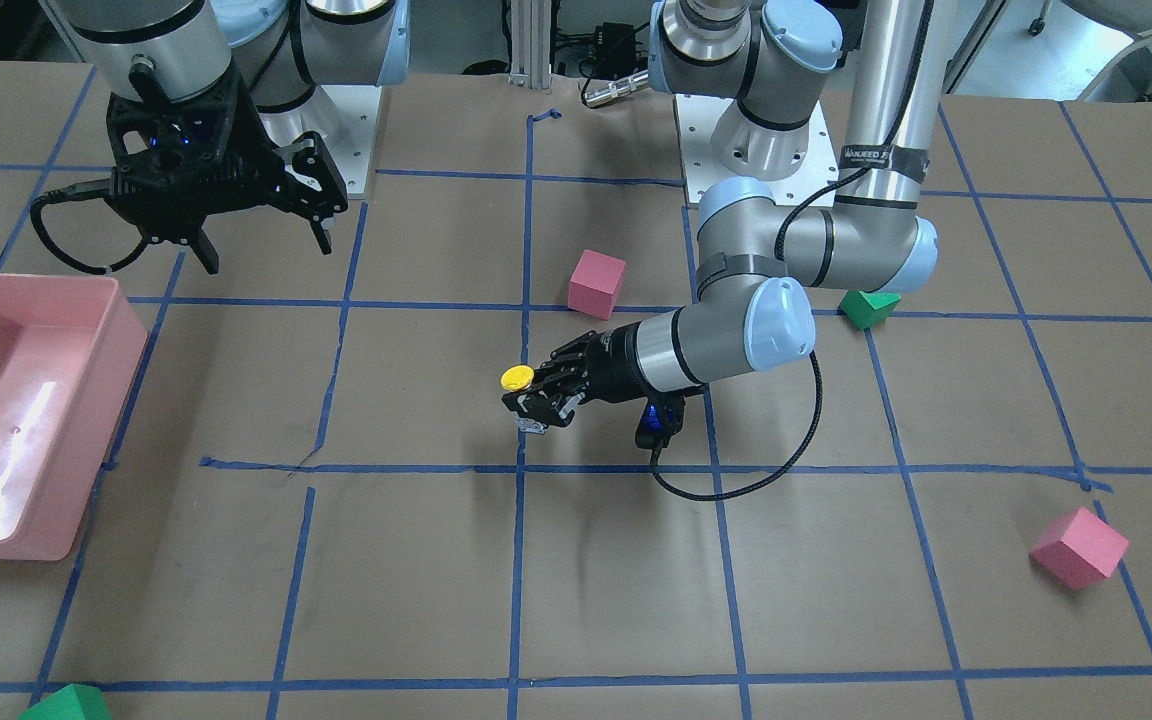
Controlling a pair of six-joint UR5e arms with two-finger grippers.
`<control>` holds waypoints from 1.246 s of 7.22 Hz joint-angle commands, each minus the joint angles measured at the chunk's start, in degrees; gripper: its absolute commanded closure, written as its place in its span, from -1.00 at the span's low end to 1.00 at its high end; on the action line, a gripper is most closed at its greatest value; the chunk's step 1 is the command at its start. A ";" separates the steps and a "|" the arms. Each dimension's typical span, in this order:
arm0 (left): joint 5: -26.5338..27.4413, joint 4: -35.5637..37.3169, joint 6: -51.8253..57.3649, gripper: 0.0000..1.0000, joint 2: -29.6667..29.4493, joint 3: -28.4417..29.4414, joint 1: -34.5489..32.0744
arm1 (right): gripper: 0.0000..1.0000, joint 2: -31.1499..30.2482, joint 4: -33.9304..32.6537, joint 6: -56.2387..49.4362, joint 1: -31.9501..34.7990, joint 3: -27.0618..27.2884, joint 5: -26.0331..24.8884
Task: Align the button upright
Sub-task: 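Rotate the held button upright with the left gripper and set it down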
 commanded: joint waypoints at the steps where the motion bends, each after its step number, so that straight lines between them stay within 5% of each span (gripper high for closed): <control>1: -7.57 -0.07 0.58 1.00 -0.75 -4.24 1.11 | -1.00 0.00 0.05 0.00 0.00 0.00 0.00; 8: -6.43 -5.51 1.91 1.00 -4.09 -4.35 1.11 | -1.00 0.00 0.05 0.00 0.00 0.09 0.00; 9: -6.34 -5.52 2.17 0.85 -4.62 -4.17 1.11 | -1.00 -0.09 0.05 0.00 0.00 0.09 0.00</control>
